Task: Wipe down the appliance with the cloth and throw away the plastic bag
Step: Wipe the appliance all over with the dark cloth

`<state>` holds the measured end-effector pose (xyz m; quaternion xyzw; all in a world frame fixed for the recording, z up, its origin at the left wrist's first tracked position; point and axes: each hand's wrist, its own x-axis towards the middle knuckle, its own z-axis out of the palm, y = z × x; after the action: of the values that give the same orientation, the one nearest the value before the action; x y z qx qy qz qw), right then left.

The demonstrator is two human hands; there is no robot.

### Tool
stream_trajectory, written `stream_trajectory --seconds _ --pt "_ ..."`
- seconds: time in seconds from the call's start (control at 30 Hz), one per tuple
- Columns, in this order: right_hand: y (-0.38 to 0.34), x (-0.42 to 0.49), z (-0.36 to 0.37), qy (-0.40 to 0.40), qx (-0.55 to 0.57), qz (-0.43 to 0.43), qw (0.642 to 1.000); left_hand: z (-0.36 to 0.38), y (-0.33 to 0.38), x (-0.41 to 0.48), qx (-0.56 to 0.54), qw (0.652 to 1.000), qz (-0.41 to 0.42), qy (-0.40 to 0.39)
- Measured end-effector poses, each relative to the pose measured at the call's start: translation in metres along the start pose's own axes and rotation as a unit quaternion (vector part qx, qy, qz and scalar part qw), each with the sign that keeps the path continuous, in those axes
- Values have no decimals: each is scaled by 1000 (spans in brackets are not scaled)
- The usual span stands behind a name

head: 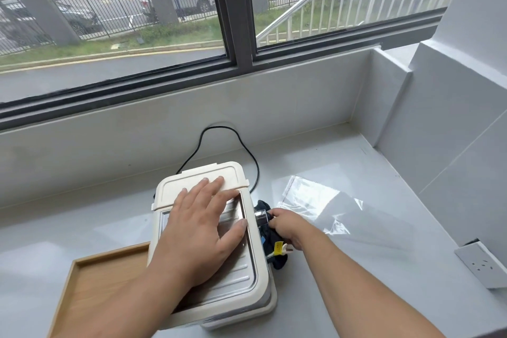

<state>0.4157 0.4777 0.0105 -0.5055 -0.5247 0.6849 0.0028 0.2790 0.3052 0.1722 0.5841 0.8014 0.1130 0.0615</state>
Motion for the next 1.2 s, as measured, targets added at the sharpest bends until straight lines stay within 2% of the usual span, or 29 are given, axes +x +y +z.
stream_trajectory --seconds 0.5,0.8,1.03,1.2 --pt "-56 -47 5 10 75 -99 992 -1 2 0 10 1000 -3 -3" --pt "-87 -86 3 29 107 -203 973 1 1 1 3 1000 -4 4" --pt "-104 -125 10 95 27 -269 958 2 -1 -1 -1 1000 -4 11" --pt "-110 -147 28 214 -130 -322 913 1 -2 -2 -24 1000 1 8"
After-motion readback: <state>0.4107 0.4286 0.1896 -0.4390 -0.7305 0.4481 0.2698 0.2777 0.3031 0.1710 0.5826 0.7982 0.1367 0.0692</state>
